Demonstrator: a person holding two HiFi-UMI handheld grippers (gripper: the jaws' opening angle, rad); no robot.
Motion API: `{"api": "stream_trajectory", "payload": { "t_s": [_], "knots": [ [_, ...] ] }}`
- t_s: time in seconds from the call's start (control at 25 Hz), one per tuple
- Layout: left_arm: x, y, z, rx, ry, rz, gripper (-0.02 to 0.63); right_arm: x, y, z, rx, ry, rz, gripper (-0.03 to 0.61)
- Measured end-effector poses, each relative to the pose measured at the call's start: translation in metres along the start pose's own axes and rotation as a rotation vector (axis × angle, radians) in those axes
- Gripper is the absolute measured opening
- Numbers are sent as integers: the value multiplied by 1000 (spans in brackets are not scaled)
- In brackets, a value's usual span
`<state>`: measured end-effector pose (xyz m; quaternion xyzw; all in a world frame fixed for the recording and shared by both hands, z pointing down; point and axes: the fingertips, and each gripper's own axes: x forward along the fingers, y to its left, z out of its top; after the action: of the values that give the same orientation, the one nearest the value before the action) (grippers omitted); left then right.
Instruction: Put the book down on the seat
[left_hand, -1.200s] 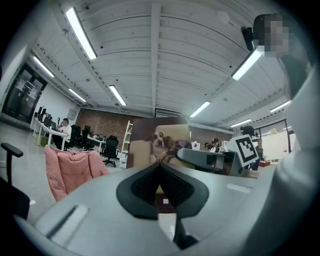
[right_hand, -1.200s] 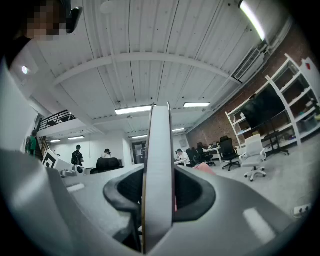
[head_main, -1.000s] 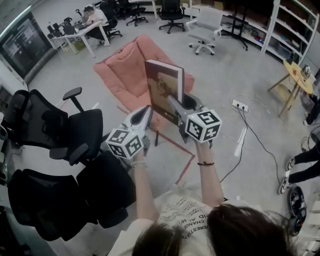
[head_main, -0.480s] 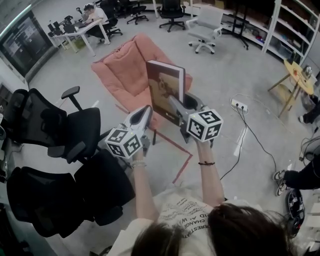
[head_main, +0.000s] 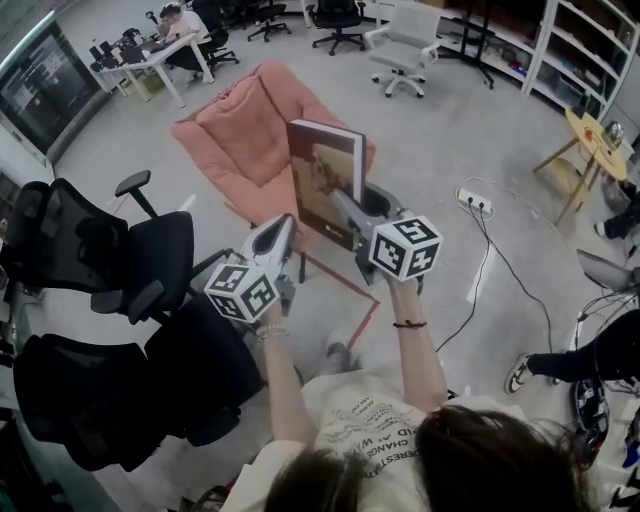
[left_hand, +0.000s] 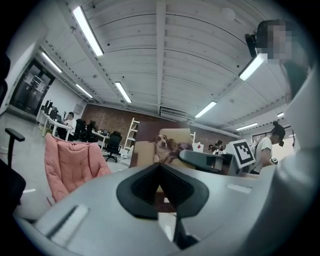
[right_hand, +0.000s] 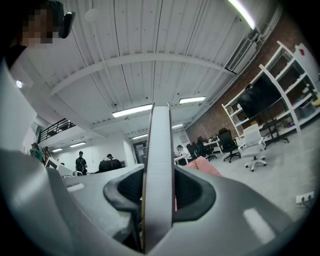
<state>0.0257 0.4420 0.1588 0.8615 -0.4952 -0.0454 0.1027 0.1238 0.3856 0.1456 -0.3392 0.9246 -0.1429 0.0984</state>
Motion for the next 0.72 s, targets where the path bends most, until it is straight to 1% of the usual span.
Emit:
{"api": "stream_trajectory", "payload": {
  "t_s": [0.12, 0.24, 0.4, 0.56, 0.72],
  "knots": [
    [7, -2, -2, -20, 11, -27, -11, 4, -6, -2, 22, 3, 1, 149],
    [17, 5, -2, -7, 16, -18, -10, 9, -16, -4, 27, 14, -1, 149],
    [34, 22, 0, -38, 2, -28, -11, 25, -29, -6, 19, 30, 0, 149],
    [56, 39, 0, -21, 24, -42, -11, 43, -48, -7, 22, 34, -14, 149],
    [76, 63, -2, -28, 41, -46, -11, 66, -66, -13, 28, 39, -30, 149]
  ]
}}
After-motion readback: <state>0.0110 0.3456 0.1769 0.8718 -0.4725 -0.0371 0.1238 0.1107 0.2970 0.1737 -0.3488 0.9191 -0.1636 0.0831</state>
